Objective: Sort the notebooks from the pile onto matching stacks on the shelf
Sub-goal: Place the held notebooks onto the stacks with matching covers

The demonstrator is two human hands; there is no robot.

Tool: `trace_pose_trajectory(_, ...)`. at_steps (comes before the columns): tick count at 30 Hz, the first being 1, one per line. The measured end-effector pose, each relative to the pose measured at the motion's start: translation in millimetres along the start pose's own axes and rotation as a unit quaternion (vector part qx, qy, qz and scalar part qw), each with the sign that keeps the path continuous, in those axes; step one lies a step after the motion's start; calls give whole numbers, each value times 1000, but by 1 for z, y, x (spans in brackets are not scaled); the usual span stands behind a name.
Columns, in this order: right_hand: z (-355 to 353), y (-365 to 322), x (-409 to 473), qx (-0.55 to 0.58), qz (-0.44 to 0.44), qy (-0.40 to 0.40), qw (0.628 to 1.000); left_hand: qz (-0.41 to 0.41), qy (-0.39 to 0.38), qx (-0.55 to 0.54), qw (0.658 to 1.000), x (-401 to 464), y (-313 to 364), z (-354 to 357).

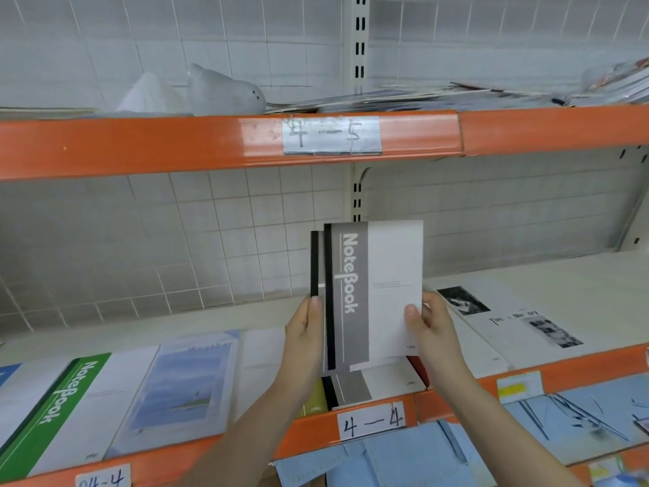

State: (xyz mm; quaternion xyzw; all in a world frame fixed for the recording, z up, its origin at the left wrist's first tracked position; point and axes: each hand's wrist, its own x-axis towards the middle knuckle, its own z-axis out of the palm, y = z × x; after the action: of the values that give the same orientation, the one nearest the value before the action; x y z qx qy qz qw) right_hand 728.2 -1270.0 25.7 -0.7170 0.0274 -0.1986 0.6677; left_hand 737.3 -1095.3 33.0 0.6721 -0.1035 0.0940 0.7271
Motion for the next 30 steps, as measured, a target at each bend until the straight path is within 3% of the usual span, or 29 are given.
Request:
trace_pose_trajectory(7,18,4,-15,83,-13,-21,996,-40,0,34,999,-15,-26,2)
trace_pose_trajectory(12,16,13,-15,16,-59,-31,998,4,-29,75,997,-26,-38,-4)
trace_pose_trajectory(16,14,4,-14,-21,-96,-27,995,11,8,58,998,-19,-29,-3)
trace_pose_trajectory(20,6,1,-12,-148,-112,-20,982,-25,39,61,997,-13,-28,-3)
trace_pose_trajectory(24,0,15,-15,-339,-114,-36,933,-87,31,125,988,-11,-39,-1)
trace_pose_trajectory(27,1,21,-19,-397,-123,-85,906,-133,42,158,978,-7,-51,0)
trace_pose_trajectory(30,1,24,-26,-441,-127,-171,872,-117,37,198,972,-4,-54,-1)
